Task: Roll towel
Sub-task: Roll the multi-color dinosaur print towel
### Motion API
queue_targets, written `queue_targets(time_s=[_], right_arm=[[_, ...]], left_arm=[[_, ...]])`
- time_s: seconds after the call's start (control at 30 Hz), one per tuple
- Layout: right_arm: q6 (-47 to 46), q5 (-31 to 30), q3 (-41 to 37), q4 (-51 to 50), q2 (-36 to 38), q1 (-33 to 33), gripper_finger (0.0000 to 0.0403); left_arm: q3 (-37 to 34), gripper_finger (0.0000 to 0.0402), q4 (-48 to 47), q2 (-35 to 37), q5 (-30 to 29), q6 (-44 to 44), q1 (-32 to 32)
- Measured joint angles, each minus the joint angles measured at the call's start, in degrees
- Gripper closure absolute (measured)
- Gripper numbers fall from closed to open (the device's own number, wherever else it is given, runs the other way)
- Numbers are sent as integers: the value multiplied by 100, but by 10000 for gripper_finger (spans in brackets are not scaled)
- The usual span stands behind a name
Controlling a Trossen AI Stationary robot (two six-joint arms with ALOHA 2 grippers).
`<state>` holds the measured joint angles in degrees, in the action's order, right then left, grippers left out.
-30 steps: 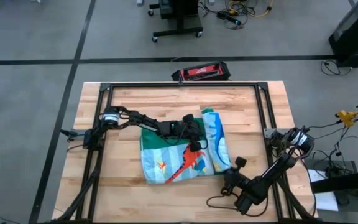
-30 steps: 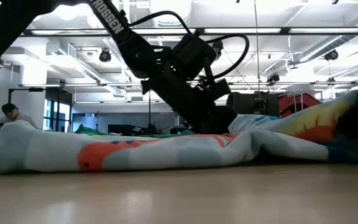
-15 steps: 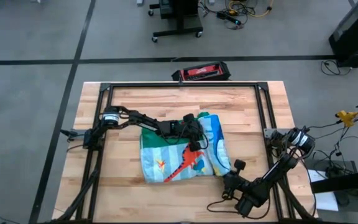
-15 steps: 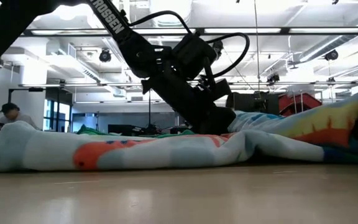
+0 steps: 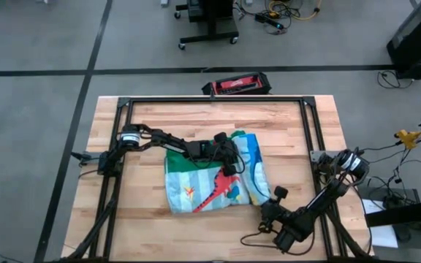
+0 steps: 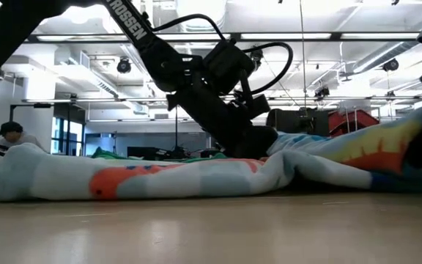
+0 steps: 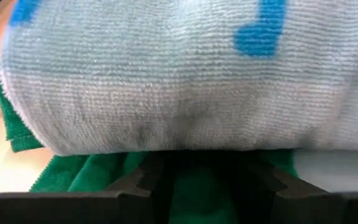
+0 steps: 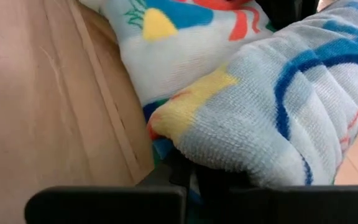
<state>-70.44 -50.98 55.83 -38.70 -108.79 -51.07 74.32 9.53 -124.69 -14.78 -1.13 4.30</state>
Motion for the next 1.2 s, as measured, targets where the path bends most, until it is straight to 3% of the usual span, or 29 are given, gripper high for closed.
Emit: queue_targets(time_s=[0.37,0.7,1.2], right_arm=[[-654,-109,-7,-637,-4,44,403],[-804,20,0,-860,-365,83,403],[-14,315,264,-870,-367,45,403]], left_arm=[[-24,283,-640,366,-333,70,-71],[-380,283,-471,398,-334,-227,-78],[-467,283,-490,415,-460,-273,-105]])
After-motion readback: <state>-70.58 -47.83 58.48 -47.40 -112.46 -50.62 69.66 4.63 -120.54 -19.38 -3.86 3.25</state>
